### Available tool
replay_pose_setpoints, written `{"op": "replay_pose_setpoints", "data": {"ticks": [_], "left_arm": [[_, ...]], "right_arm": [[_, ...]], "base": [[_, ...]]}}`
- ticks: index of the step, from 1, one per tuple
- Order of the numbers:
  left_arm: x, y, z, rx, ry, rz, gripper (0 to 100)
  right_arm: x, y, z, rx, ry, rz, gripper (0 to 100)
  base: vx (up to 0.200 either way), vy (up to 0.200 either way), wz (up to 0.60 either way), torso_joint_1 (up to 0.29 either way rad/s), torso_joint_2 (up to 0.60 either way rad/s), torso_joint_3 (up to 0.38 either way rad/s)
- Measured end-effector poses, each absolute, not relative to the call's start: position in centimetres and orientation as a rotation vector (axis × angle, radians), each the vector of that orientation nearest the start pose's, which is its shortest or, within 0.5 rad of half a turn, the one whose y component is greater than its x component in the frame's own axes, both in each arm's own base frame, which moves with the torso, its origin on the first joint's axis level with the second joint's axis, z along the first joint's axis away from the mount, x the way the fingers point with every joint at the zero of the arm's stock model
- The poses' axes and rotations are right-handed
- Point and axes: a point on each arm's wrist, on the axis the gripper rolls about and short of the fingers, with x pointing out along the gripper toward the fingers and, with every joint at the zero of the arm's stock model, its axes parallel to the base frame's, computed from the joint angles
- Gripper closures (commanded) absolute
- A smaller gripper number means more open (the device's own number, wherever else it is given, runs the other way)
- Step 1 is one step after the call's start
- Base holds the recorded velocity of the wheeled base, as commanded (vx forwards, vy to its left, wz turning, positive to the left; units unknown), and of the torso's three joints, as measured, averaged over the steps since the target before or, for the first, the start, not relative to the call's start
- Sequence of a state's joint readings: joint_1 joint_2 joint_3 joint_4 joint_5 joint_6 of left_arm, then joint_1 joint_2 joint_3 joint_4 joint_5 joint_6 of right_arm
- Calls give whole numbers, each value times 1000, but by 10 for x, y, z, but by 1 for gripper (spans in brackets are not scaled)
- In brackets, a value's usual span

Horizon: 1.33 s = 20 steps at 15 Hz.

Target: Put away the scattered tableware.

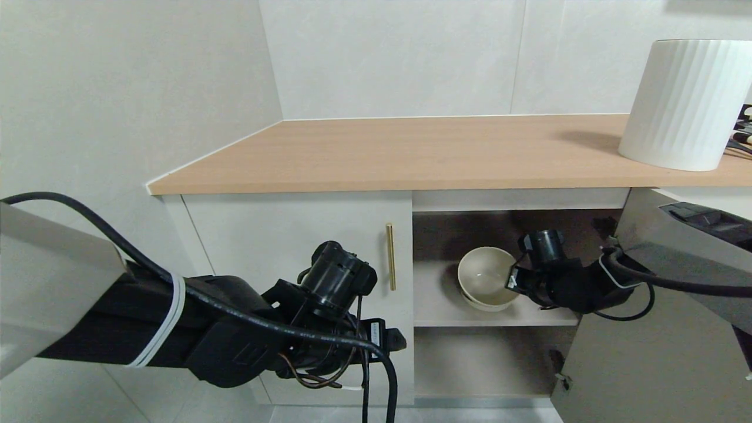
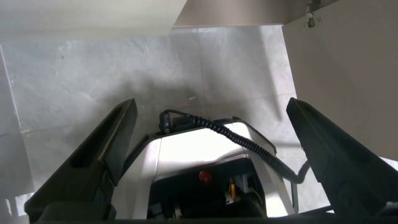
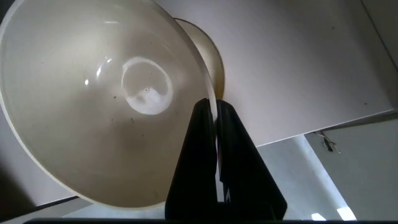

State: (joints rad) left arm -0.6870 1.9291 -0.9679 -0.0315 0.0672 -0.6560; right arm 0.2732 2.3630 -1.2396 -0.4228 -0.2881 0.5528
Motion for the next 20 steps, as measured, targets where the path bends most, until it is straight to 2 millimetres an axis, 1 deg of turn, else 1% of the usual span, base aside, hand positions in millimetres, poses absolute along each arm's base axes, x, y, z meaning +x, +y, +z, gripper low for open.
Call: {"op": "replay_pose_setpoints", "data": {"ticks": [4, 5, 11, 15, 16, 18, 19, 20], "left_arm": [[255, -207, 99, -248, 1012, -260, 0], [255, -207, 99, -248, 1012, -261, 0], [255, -206, 101, -251, 1007, -258, 0], [257, -195, 112, -281, 975, -244, 0], [257, -191, 116, -287, 971, -236, 0], [251, -177, 136, -311, 939, -227, 0], [244, -168, 149, -323, 923, -224, 0], [235, -159, 161, -334, 904, -226, 0]], "right_arm": [[422, 111, 17, 334, 647, -207, 100], [422, 111, 17, 333, 647, -207, 0], [420, 111, 15, 330, 659, -208, 0], [408, 110, 23, 325, 669, -196, 0], [402, 110, 27, 322, 675, -186, 0], [381, 110, 44, 297, 697, -132, 0], [364, 111, 54, 277, 715, -100, 0], [342, 113, 62, 252, 739, -66, 0]], "base": [[0, 0, 0, 0, 0, 0], [0, 0, 0, 0, 0, 0], [0, 0, 0, 0, 0, 0], [0, 0, 0, 0, 0, 0], [0, 0, 0, 0, 0, 0], [0, 0, 0, 0, 0, 0], [0, 0, 0, 0, 0, 0], [0, 0, 0, 0, 0, 0]]}}
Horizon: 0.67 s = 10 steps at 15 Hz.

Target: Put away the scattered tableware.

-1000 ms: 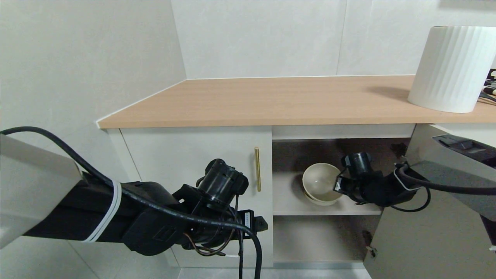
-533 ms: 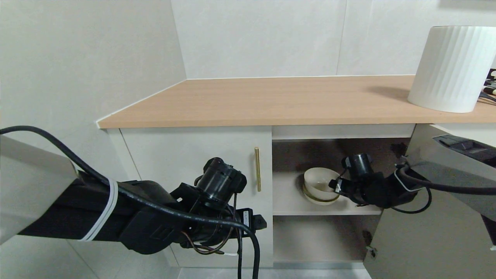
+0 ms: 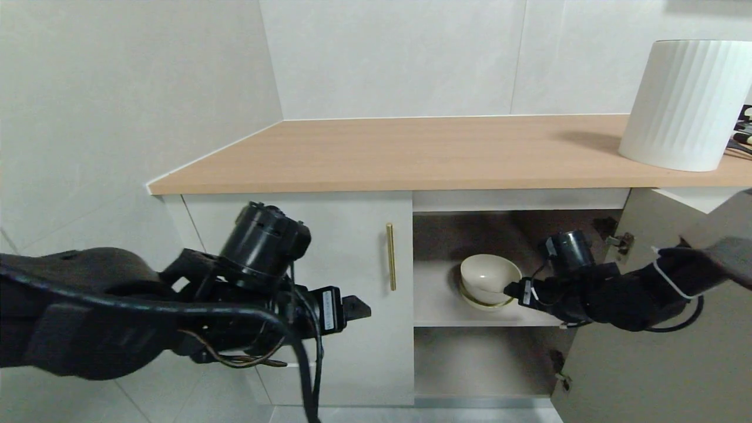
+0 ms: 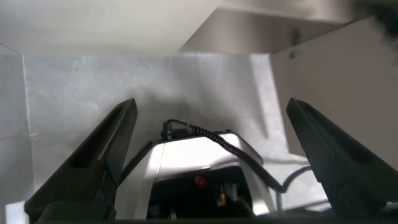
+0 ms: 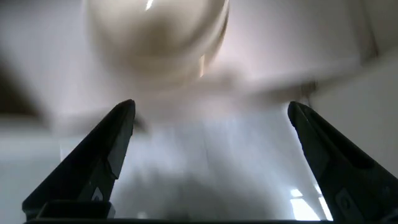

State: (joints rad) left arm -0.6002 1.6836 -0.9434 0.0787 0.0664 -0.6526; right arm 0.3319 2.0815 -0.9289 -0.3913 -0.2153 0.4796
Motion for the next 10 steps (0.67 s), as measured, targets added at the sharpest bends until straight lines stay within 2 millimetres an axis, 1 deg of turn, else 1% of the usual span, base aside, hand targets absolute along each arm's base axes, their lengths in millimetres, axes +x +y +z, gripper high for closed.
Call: {"op": "replay_pose_setpoints", "data": {"ticks": [1, 3, 4, 6, 7, 9, 10], "left_arm": [[225, -151, 171, -344, 885, -230, 0], [201, -133, 184, -356, 847, -245, 0], [189, -124, 186, -348, 833, -246, 0], [172, -110, 187, -320, 802, -239, 0], [167, -104, 186, -309, 789, -233, 0], [162, -98, 189, -305, 759, -235, 0], [161, -96, 189, -299, 753, -237, 0]], "right_arm": [[322, 114, 71, 230, 754, -33, 0], [285, 113, 92, 199, 749, 28, 0], [268, 110, 103, 187, 753, 47, 0], [240, 105, 122, 173, 780, 83, 0], [226, 102, 131, 171, 797, 112, 0], [205, 97, 143, 172, 831, 163, 0], [199, 96, 150, 178, 812, 180, 0]], "base": [[0, 0, 0, 0, 0, 0], [0, 0, 0, 0, 0, 0], [0, 0, 0, 0, 0, 0], [0, 0, 0, 0, 0, 0], [0, 0, 0, 0, 0, 0], [0, 0, 0, 0, 0, 0], [0, 0, 0, 0, 0, 0]]}}
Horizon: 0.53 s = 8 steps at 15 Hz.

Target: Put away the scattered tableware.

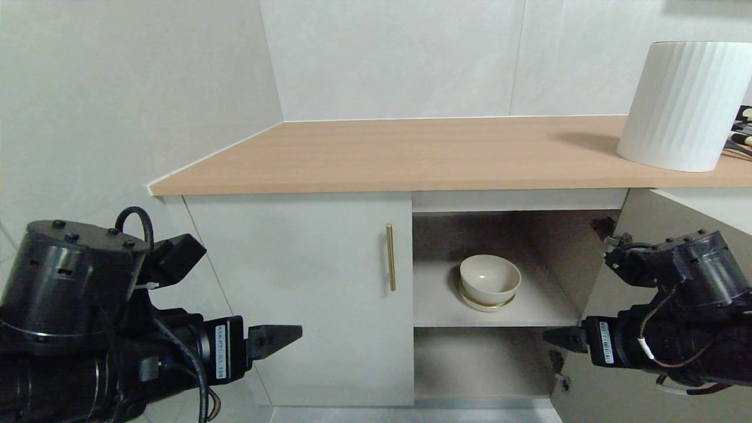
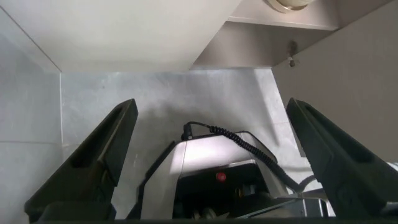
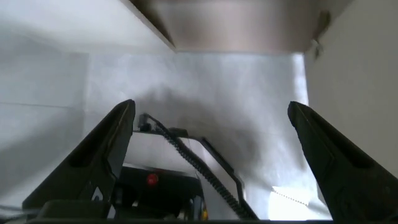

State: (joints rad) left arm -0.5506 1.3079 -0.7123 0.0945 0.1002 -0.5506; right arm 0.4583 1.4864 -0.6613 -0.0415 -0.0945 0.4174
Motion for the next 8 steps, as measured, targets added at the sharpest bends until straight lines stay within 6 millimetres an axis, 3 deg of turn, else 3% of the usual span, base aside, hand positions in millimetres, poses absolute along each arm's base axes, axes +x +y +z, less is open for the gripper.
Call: {"op": "replay_pose_setpoints", "data": {"ticks": [1, 8], "left_arm": [[161, -96, 189, -298, 754, -235, 0], [163, -97, 183, -291, 775, -223, 0]], "right_arm": [[196, 95, 152, 179, 805, 187, 0], [182, 95, 162, 172, 781, 213, 0]], "base": [[0, 0, 0, 0, 0, 0], [-200, 0, 0, 3, 0, -2]]}}
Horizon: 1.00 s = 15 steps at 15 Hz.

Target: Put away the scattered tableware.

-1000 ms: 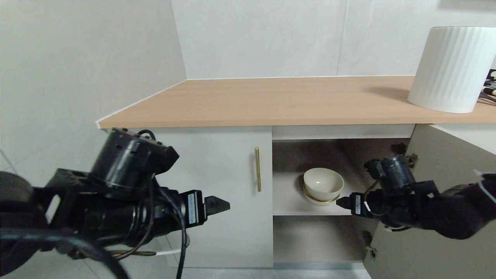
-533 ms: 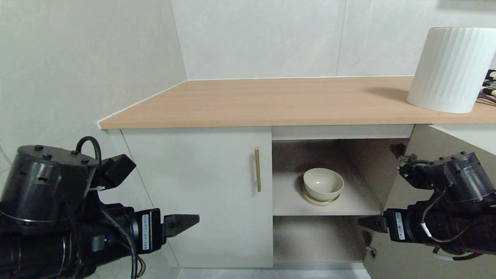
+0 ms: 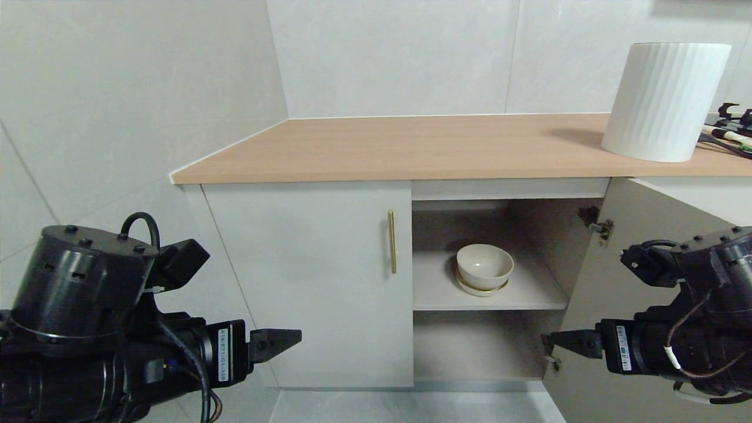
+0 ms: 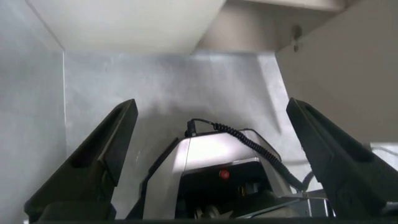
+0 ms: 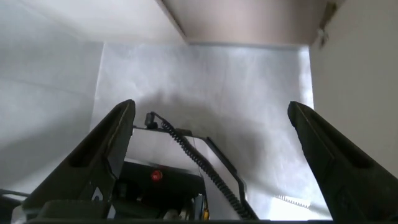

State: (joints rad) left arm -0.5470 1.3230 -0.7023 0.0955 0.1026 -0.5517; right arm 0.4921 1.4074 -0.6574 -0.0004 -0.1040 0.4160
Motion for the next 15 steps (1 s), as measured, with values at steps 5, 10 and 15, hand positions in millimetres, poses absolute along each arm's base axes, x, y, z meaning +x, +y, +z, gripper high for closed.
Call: {"op": "replay_pose_setpoints", "data": {"ticks": [5, 10, 15], "left_arm": [[163, -97, 183, -291, 775, -225, 0], [163, -97, 183, -289, 778, -224, 0], [163, -97, 182, -286, 780, -225, 0]], "right_arm": [[178, 95, 161, 137, 803, 223, 0], [178, 95, 161, 136, 801, 225, 0], [178, 95, 160, 135, 804, 224, 0]], "base": [[-200, 0, 0, 1, 0, 2], [-200, 0, 0, 1, 4, 4], [-40, 0, 0, 0, 1, -1]]}}
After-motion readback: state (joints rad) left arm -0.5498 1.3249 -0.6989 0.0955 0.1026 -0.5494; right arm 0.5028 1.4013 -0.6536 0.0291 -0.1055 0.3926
